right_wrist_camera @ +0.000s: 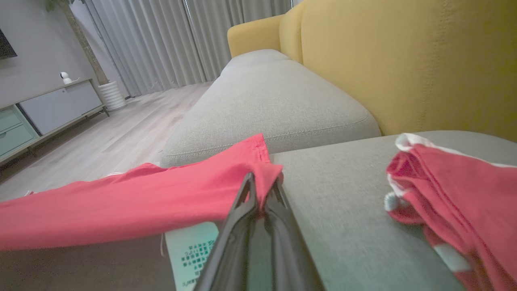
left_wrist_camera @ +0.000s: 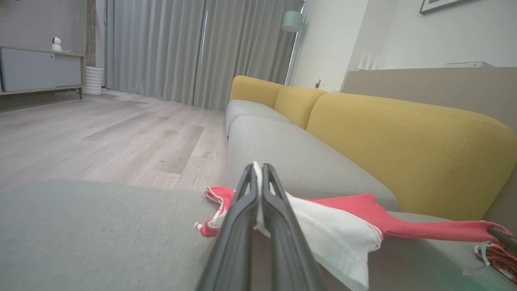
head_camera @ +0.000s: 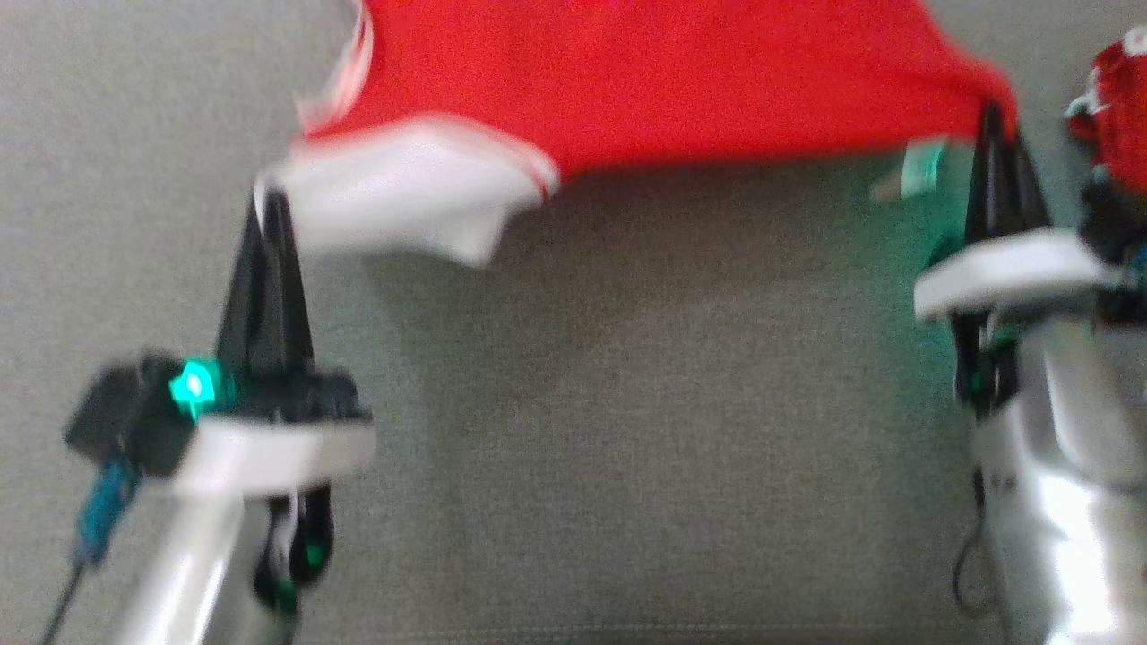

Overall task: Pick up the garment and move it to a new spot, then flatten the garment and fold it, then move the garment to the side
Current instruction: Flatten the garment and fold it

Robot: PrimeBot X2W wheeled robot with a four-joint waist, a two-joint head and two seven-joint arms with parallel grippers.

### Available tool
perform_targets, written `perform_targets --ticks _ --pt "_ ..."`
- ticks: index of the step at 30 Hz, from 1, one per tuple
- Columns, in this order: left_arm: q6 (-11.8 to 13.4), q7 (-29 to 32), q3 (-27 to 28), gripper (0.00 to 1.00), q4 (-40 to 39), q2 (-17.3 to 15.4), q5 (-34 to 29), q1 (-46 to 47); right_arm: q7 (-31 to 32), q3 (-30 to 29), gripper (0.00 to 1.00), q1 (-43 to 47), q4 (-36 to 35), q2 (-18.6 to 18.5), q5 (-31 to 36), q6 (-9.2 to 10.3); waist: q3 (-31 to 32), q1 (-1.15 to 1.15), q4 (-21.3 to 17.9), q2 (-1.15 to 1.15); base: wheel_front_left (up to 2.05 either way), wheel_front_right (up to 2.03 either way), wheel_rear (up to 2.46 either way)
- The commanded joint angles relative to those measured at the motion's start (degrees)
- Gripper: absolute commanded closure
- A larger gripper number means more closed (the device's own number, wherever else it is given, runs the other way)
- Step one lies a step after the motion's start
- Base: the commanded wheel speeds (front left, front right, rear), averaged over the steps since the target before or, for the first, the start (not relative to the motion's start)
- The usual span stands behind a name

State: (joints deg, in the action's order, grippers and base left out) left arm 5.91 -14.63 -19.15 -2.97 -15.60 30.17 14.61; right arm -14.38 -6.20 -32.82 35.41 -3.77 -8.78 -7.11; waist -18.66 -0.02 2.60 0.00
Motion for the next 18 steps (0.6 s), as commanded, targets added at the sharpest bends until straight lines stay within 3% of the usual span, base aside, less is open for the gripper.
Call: perform_targets --ticks 1,11,18 --pt "0.62 -0.36 2.42 1.0 -2.92 -1.75 -0.17 -0.75 -0.61 0.82 1.0 1.4 -2.91 0.72 -0.61 -0.37 4.11 0.02 0.22 0.0 0.0 0.0 0.0" --pt "4.67 0.17 0.81 1.0 -10.98 -2.35 0.01 -19.65 2.47 0.66 1.0 24.07 -16.86 0.88 -5.21 -0.37 12.61 0.02 0.85 0.0 0.0 0.0 0.0" --pt "5.81 2.29 -0.63 1.0 -13.4 -3.1 0.58 -25.57 7.91 0.26 1.0 34.05 -25.96 0.89 -6.77 -0.37 13.95 0.02 1.19 0.0 0.0 0.0 0.0"
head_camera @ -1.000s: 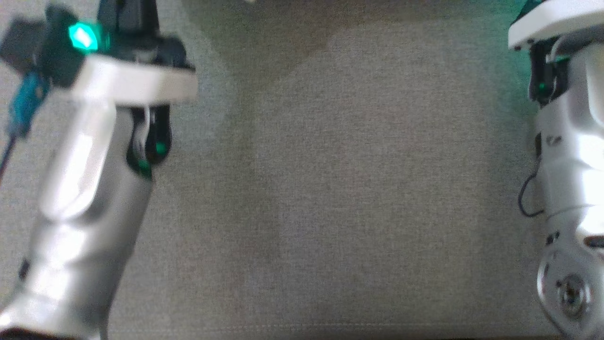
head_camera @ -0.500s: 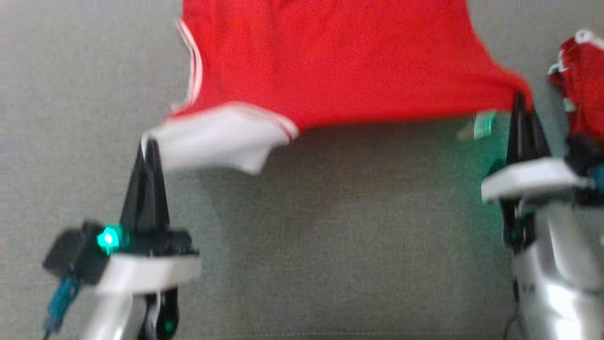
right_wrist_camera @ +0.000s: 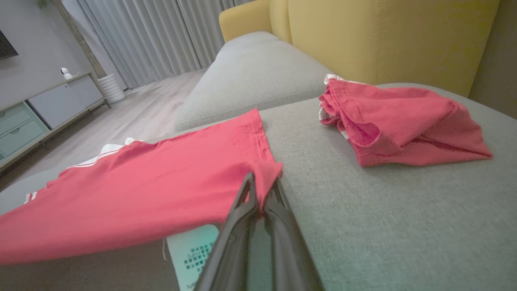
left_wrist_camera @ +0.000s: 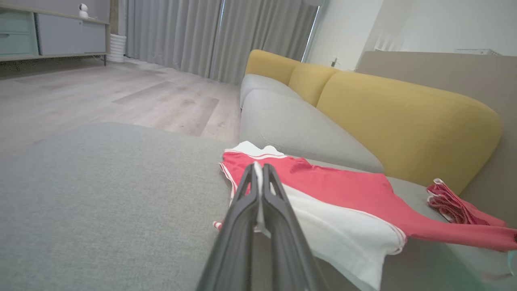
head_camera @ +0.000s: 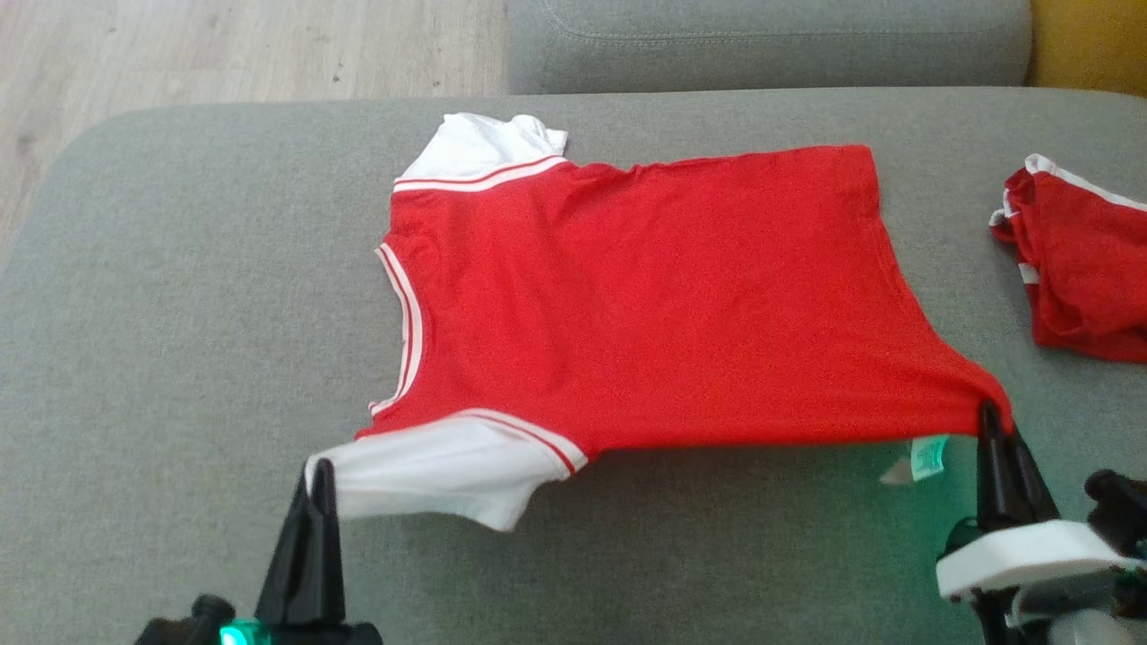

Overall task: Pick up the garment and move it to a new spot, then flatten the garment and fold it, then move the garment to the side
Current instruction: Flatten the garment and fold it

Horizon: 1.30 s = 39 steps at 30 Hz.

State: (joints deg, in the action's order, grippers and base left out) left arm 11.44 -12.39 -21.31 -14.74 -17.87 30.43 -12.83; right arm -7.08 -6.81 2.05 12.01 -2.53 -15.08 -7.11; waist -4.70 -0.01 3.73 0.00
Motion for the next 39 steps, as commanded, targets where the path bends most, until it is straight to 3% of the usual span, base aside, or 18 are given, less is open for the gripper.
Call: perform_targets --ticks 1,11,21,36,37,38,39 --pt "0.1 0.09 1.3 1.0 -1.1 -0.6 0.6 1.93 1.24 0.87 1.0 -0.33 -3.04 -0.35 -0.49 -0.37 -0.08 0.01 0.11 0.0 0.0 0.0 0.0" --pt "-2.98 -0.35 -0.92 1.0 8.57 2.04 1.31 8.51 3.31 1.08 1.0 -3.26 1.03 -0.35 0.13 -0.37 -2.84 0.01 0.78 0.0 0.0 0.0 0.0" --pt "-6.65 -0.37 -1.94 1.0 19.34 3.47 -0.52 23.61 4.0 0.7 1.0 -12.01 5.53 -0.35 0.77 -0.37 -7.1 0.01 0.71 0.0 0.0 0.0 0.0" --pt "-9.5 -1.3 -1.12 1.0 35.58 6.46 -0.55 40.12 4.83 0.5 1.0 -25.07 14.72 -0.35 3.79 -0.37 -12.76 0.01 -0.84 0.0 0.0 0.0 0.0" --pt "-9.58 -1.4 -0.94 1.0 36.71 6.66 -0.47 40.96 5.06 0.67 0.96 -25.8 15.35 -0.35 4.16 -0.37 -12.88 0.01 -0.9 0.0 0.0 0.0 0.0" --pt "-9.64 -1.51 -0.72 1.0 37.75 6.86 -0.37 41.74 5.27 0.76 0.78 -26.54 16.01 -0.35 4.35 -0.37 -12.99 0.01 -0.98 0.0 0.0 0.0 0.0" --pt "-9.71 -1.63 -0.49 0.91 38.78 7.05 -0.29 42.46 5.42 0.89 0.53 -27.35 16.71 -0.35 4.51 -0.37 -13.07 0.01 -1.06 0.0 0.0 0.0 0.0"
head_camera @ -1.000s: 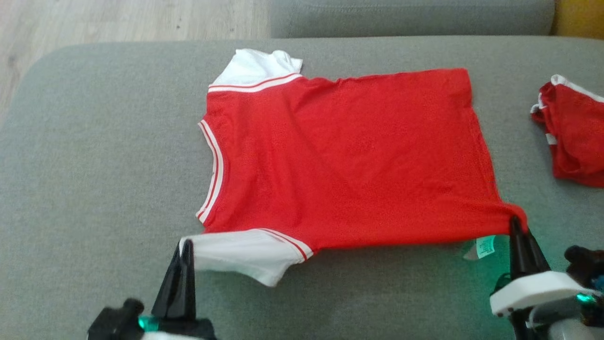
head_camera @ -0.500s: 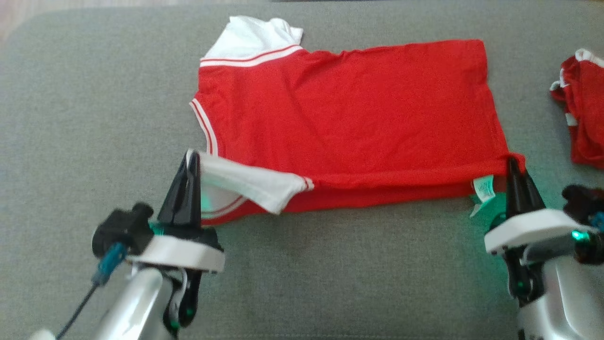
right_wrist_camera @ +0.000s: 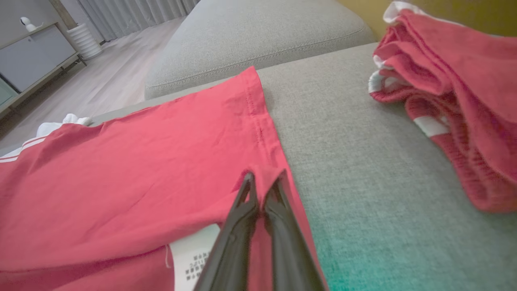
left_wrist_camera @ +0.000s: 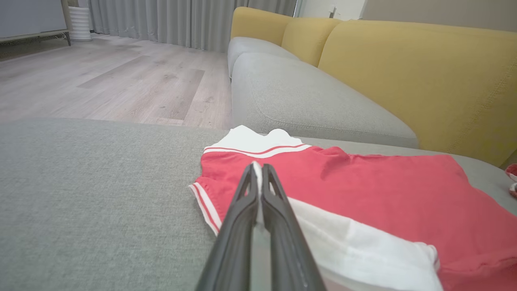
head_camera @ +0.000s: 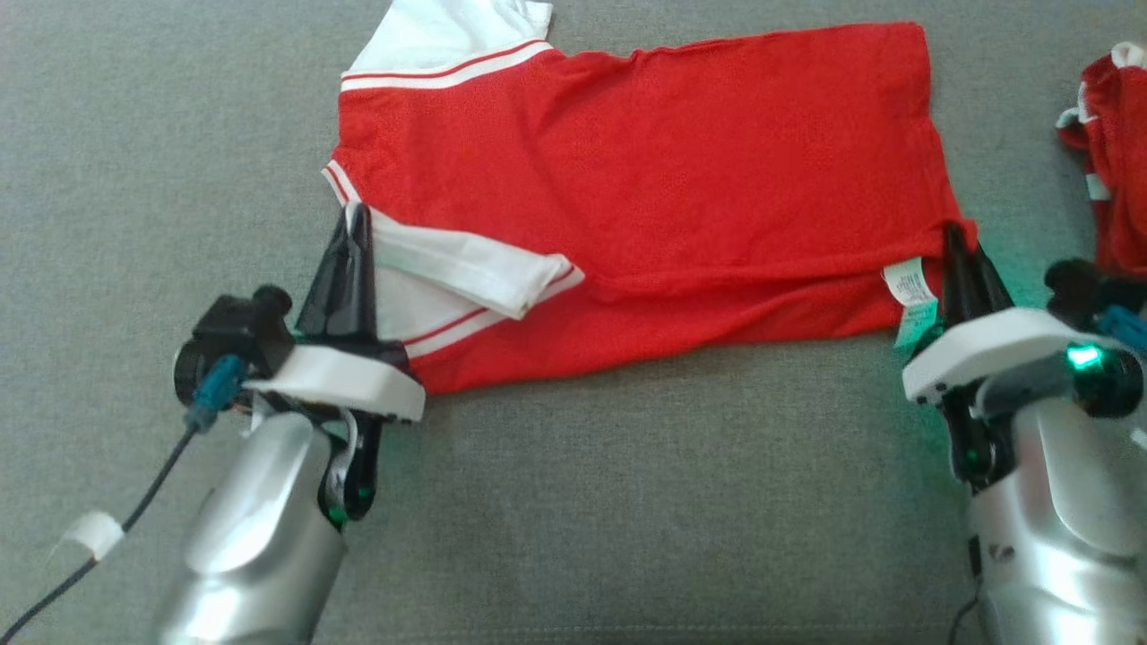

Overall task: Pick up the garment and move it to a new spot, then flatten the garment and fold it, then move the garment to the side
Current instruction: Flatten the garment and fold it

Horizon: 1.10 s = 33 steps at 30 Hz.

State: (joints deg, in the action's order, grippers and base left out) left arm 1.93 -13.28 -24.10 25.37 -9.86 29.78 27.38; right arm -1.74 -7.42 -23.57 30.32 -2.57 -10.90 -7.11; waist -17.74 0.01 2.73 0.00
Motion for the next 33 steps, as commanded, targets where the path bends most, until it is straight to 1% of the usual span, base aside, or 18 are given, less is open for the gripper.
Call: perform_targets --ticks 1,2,3,4,7,11,16,20,22,27,31,32,33 --pt "-0.23 -0.85 2.54 0.8 -0.32 -0.74 0.48 2.87 0.15 1.75 0.05 -2.57 -0.93 -0.31 0.67 -0.37 -0.08 -0.01 -0.15 0.0 0.0 0.0 0.0" --pt "-0.35 -0.97 2.68 0.65 0.54 -0.6 0.49 3.38 0.08 2.08 0.0 -3.42 -0.39 -0.31 0.96 -0.37 -0.11 -0.01 -0.23 0.0 0.0 0.0 0.0" --pt "-0.41 -1.09 2.92 0.41 1.23 -0.45 0.53 3.8 0.16 2.76 0.0 -4.24 0.14 -0.31 1.02 -0.37 -0.12 -0.01 -0.32 0.0 0.0 0.0 0.0" --pt "-0.5 -1.19 3.13 0.0 1.8 -0.34 0.56 4.12 0.22 3.46 0.0 -5.02 0.6 -0.31 0.84 -0.37 -0.12 -0.01 -0.38 0.0 0.0 0.0 0.0" --pt "-0.61 -1.46 3.9 0.0 2.57 -0.3 0.4 4.26 0.31 5.36 0.0 -6.84 1.44 -0.31 0.14 -0.37 0.09 -0.01 -0.4 0.0 0.0 0.0 0.0" --pt "-0.71 -1.62 4.63 0.0 2.03 -0.27 0.08 3.33 0.29 5.75 0.0 -7.49 1.5 -0.31 0.17 -0.37 0.66 -0.01 -0.22 0.0 0.0 0.0 0.0" --pt "-0.94 -1.69 6.3 0.0 -3.05 -0.29 -0.58 -0.69 -0.14 3.55 0.0 -5.8 -0.83 -0.31 2.36 -0.37 2.23 -0.01 0.29 0.0 0.0 0.0 0.0" --pt "-1.06 -1.51 7.02 0.0 -7.14 -0.84 0.18 -6.39 0.58 1.14 0.0 -1.62 -5.33 -0.31 4.72 -0.37 3.81 -0.01 0.63 0.0 0.0 0.0 0.0" --pt "-0.86 0.08 6.77 0.0 -8.47 -1.55 0.79 -9.59 1.52 0.32 0.0 1.22 -7.91 -0.31 5.22 -0.37 4.58 -0.01 0.8 0.0 0.0 0.0 0.0" --pt "0.17 6.48 6.19 0.0 -10.79 -2.75 3.32 -16.51 4.4 -0.85 0.0 8.48 -14.1 -0.31 4.66 -0.37 5.82 -0.01 0.98 0.0 0.0 0.0 0.0" --pt "0.69 11.47 6.35 0.0 -11.51 -2.03 6.95 -19.37 6.31 -0.9 0.0 12.41 -17.22 -0.31 3.27 -0.37 5.96 -0.01 0.54 0.0 0.0 0.0 0.0" --pt "0.9 13.51 7.07 0.0 -11.61 -1.39 9.34 -19.77 7.22 -0.48 0.0 13.61 -18.66 -0.31 2.48 -0.37 5.43 -0.01 -0.13 0.0 0.0 0.0 0.0" --pt "0.94 13.73 7.42 0.0 -11.54 -1.24 9.94 -19.6 7.4 -0.36 0.0 13.69 -18.98 -0.31 2.37 -0.37 5.18 -0.01 -0.34 0.0 0.0 0.0 0.0"
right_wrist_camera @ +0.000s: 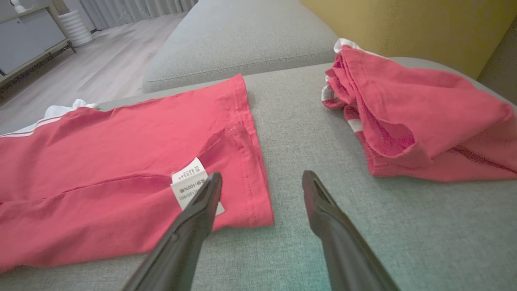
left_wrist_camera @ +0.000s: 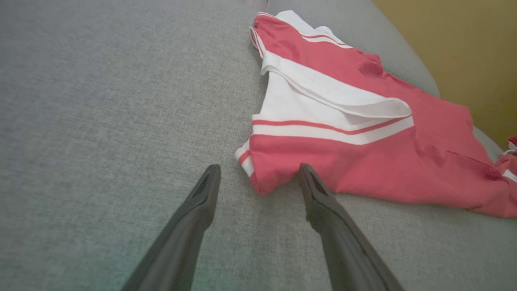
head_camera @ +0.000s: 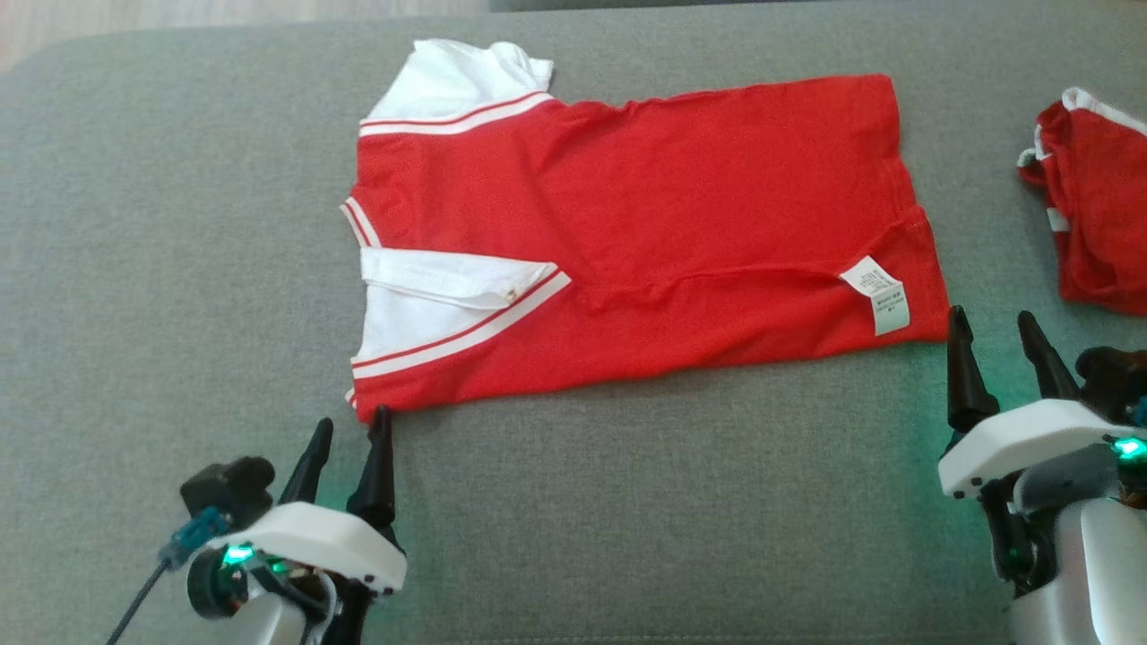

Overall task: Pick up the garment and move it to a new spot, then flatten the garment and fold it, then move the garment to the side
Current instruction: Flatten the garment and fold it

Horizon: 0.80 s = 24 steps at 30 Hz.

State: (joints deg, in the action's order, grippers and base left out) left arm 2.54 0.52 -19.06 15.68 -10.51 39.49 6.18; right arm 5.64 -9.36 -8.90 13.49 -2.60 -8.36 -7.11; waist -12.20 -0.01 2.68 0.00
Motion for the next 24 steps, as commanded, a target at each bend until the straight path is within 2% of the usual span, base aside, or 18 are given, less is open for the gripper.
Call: perform_targets --ticks 1,11,12,13,14,15,24 --pt "0.39 0.03 2.71 0.0 -1.68 -0.54 0.64 1.86 0.2 1.72 0.0 -1.03 -2.42 -0.28 -0.3 -0.37 -0.63 0.01 -0.52 0.0 0.0 0.0 0.0" --pt "-0.09 2.6 3.15 0.02 1.26 0.42 3.47 4.92 2.27 3.2 0.0 -4.13 -1.29 -0.28 0.4 -0.37 -2.62 0.01 -1.68 0.0 0.0 0.0 0.0" --pt "-0.27 2.81 2.93 0.26 1.59 0.47 3.5 5.2 2.56 3.42 0.0 -4.56 -0.76 -0.28 0.44 -0.37 -2.72 0.01 -1.63 0.0 0.0 0.0 0.0" --pt "-0.45 2.89 2.77 0.64 1.87 0.58 3.56 5.46 2.77 3.57 0.0 -5.03 -0.14 -0.28 0.45 -0.37 -2.79 0.01 -1.59 0.0 0.0 0.0 0.0" --pt "-0.63 2.96 2.56 0.85 2.14 0.69 3.58 5.68 3.02 3.65 0.0 -5.5 0.61 -0.28 0.67 -0.37 -2.83 0.01 -1.52 0.0 0.0 0.0 0.0" --pt "-0.77 2.99 2.34 1.0 2.35 0.75 3.52 5.87 3.28 3.68 0.0 -5.97 1.45 -0.28 0.82 -0.37 -2.87 0.01 -1.43 0.0 0.0 0.0 0.0" --pt "-0.77 1.34 1.76 1.0 0.77 0.35 2.39 5.69 4.13 2.44 0.0 -9.16 8.74 -0.28 2.62 -0.37 -2.57 0.01 0.02 0.0 0.0 0.0 0.0"
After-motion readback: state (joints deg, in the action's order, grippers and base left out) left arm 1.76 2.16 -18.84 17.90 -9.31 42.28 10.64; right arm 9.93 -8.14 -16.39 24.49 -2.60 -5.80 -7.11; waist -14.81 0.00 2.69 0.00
